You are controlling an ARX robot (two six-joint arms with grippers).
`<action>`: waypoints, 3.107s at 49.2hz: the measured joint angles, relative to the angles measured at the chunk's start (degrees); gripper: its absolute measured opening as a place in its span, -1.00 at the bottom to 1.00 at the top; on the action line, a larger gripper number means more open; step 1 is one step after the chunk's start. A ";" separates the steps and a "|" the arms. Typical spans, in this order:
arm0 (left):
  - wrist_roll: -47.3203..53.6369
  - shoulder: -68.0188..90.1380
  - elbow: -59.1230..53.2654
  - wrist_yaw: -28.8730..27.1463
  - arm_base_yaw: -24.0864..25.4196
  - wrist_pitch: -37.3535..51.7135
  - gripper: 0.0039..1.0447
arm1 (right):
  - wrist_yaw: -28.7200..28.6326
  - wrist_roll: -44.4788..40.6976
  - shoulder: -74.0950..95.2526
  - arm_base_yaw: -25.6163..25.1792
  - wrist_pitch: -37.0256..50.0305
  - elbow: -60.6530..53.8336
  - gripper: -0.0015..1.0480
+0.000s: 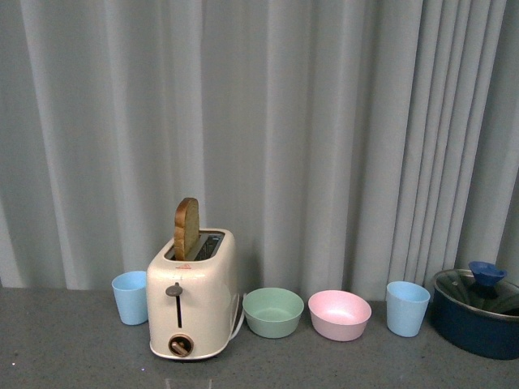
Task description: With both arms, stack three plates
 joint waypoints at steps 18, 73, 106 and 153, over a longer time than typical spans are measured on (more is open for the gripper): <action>0.00 0.00 0.00 0.00 0.00 0.00 0.87 | 0.00 0.00 0.00 0.00 0.00 0.00 0.86; 0.00 0.00 0.00 0.00 0.00 0.00 0.87 | 0.00 0.00 0.00 0.00 0.00 0.00 0.86; 15.23 51.69 23.54 23.23 2.80 -5.03 0.87 | 0.00 0.00 0.00 0.09 0.00 0.00 0.86; 28.59 116.39 64.48 9.22 12.96 -17.68 0.87 | 0.00 -0.02 0.00 0.09 0.00 0.00 0.86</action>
